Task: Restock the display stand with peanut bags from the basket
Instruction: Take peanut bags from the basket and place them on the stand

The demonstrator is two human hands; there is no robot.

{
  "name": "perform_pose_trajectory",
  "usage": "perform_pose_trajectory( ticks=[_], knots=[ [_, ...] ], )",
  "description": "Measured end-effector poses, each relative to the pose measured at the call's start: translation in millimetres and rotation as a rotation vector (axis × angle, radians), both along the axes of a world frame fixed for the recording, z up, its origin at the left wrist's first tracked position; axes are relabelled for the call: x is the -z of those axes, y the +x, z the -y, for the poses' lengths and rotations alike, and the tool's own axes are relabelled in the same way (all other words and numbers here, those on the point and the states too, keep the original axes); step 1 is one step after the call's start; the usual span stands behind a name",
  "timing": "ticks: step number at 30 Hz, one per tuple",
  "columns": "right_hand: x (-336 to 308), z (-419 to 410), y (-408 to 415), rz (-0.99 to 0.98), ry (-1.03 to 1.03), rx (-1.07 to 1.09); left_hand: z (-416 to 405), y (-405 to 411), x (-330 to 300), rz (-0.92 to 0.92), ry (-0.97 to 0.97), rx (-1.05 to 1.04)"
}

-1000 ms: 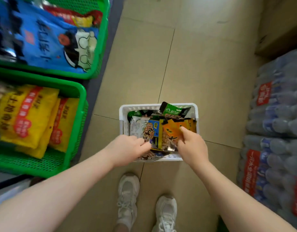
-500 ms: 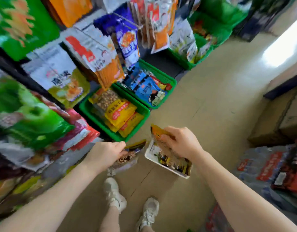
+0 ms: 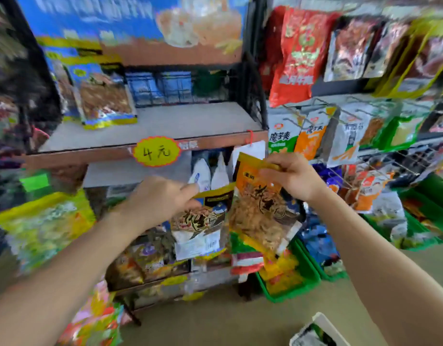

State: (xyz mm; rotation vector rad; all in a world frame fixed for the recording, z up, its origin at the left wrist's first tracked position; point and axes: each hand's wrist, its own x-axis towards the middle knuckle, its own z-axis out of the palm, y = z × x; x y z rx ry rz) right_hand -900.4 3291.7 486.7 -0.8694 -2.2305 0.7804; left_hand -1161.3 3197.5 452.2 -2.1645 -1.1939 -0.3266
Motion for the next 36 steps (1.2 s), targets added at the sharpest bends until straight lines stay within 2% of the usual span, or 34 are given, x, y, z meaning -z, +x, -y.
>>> perform_pose_trajectory(
  ticks=[2,6,10,15,21,25,28,29,31,33,34,36],
  knots=[
    [-29,0,-46,-0.033,0.054,-0.015,5,-42,-32,0.004,0.086,-0.019],
    [-72,-5,-126,-0.023,0.213,-0.035,13,-115,-79,-0.109,0.272,-0.094],
    [-106,-24,-185,-0.038,0.403,0.052,5,-175,-115,-0.149,0.383,-0.198],
    [-137,-61,-239,0.182,0.702,0.237,-25,-221,-146,-0.119,0.42,-0.212],
    [-156,-153,-287,0.444,0.762,0.181,-82,-260,-154,-0.077,0.449,-0.293],
    [-131,-209,-323,0.527,0.68,0.101,-115,-274,-160,-0.08,0.449,-0.366],
    [-110,-237,-347,0.604,0.719,0.206,-140,-286,-150,-0.136,0.362,-0.399],
    [-105,-240,-353,0.587,0.749,0.26,-146,-291,-144,-0.14,0.329,-0.404],
    [-100,-239,-362,0.359,0.734,0.235,-156,-297,-140,-0.134,0.304,-0.424],
    [-106,-224,-372,0.029,0.486,0.001,-163,-296,-145,-0.126,0.309,-0.435],
    [-110,-216,-377,-0.036,0.356,-0.126,-166,-294,-150,-0.127,0.317,-0.425],
    [-119,-203,-385,-0.028,0.202,-0.28,-173,-288,-160,-0.108,0.294,-0.388]
  ],
)
